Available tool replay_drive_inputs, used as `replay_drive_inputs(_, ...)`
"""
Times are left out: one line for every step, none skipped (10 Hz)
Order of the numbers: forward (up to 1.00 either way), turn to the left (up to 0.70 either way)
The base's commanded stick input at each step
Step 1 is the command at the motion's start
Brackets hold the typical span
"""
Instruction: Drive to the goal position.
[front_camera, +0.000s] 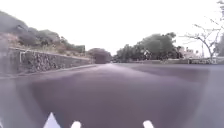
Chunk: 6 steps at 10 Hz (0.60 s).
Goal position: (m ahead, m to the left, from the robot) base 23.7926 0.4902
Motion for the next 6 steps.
replay_drive_inputs(0.70,0.00)
replay_drive_inputs(0.70,0.00)
replay_drive_inputs(0.70,0.00)
replay_drive_inputs(0.70,0.00)
replay_drive_inputs(0.70,0.00)
replay_drive_inputs(0.70,0.00)
